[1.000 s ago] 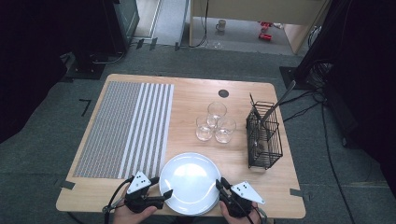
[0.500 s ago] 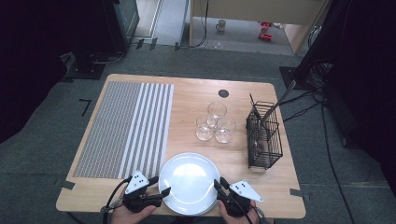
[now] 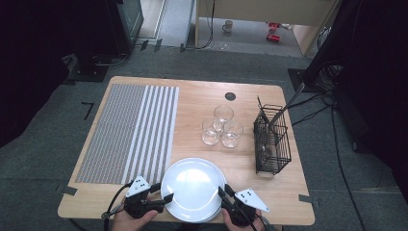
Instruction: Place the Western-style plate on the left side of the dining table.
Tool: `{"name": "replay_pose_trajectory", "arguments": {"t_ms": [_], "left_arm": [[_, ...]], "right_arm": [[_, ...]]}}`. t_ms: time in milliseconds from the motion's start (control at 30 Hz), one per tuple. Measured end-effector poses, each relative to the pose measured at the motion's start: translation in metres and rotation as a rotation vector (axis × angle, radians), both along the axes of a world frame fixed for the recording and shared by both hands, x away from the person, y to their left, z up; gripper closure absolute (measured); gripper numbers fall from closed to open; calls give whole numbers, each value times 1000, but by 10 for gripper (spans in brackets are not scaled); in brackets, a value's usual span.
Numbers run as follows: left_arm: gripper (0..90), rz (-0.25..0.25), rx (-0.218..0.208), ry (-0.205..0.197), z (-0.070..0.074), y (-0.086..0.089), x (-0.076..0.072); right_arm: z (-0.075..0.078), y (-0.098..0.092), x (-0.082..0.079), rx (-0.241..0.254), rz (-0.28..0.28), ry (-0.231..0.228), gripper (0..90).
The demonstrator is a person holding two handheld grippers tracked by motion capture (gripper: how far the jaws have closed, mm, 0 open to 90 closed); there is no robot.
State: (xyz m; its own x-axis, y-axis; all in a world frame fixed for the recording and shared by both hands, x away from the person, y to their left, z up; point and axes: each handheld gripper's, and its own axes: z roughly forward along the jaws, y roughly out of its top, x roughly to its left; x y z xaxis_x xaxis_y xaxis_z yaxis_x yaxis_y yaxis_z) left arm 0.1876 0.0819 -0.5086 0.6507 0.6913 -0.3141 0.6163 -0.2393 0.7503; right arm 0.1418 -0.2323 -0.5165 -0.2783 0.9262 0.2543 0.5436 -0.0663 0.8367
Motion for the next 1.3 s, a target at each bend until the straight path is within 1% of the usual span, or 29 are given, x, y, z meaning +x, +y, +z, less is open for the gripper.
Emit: {"name": "replay_pose_trajectory", "arguments": {"t_ms": [100, 167, 200, 300, 400, 667, 700, 767, 833, 933, 967, 1000, 1033, 1067, 1100, 1167, 1200, 1300], "left_arm": [[355, -13, 12, 16, -3, -5, -2], [337, -1, 21, 10, -3, -8, -3], [325, -1, 19, 17, -3, -9, -2], [328, 3, 16, 37, -4, -12, 0], [314, 16, 31, 22, -4, -16, 0], [327, -3, 10, 29, -5, -23, 3], [327, -7, 8, 28, -6, -23, 3], [328, -9, 4, 25, -6, -21, 4], [332, 5, 2, 16, -4, -18, 5], [355, 18, -18, 13, -1, -10, 6], [366, 21, -24, 13, -1, -7, 7], [398, 23, -26, 11, 0, -5, 7], [398, 31, -23, 5, 1, -3, 7], [446, 39, -24, -1, 1, 0, 7], [446, 42, -33, 0, 2, 3, 7], [480, 48, -58, 5, 3, 8, 8], [500, 52, -61, 4, 4, 10, 8], [509, 67, -66, -3, 5, 15, 8]], "right_arm": [[-1, 2, 0, -6, 1, -7, 697], [-1, 2, 0, 2, 4, -5, 696], [-1, 3, 0, 3, 7, -4, 695], [-2, 4, 2, 3, 4, -1, 686], [-3, 3, 3, 7, 1, 3, 684], [-3, 0, 4, 1, -27, 4, 672], [-3, -1, 4, 1, -33, 10, 672], [-2, -2, 4, 7, -30, 11, 671], [-2, -2, 5, 13, -25, 15, 670], [-2, 0, 5, 10, -12, 18, 662], [-2, 1, 5, 9, -9, 20, 662], [-2, 3, 5, 15, -6, 30, 662], [-2, 3, 5, 15, -6, 30, 662], [-2, 4, 6, 16, -2, 34, 662], [-2, 4, 6, 16, -2, 34, 662], [-2, 6, 7, 7, 6, 34, 664], [-2, 9, 7, 11, 9, 43, 665], [-2, 11, 7, 14, 16, 45, 666]]}}
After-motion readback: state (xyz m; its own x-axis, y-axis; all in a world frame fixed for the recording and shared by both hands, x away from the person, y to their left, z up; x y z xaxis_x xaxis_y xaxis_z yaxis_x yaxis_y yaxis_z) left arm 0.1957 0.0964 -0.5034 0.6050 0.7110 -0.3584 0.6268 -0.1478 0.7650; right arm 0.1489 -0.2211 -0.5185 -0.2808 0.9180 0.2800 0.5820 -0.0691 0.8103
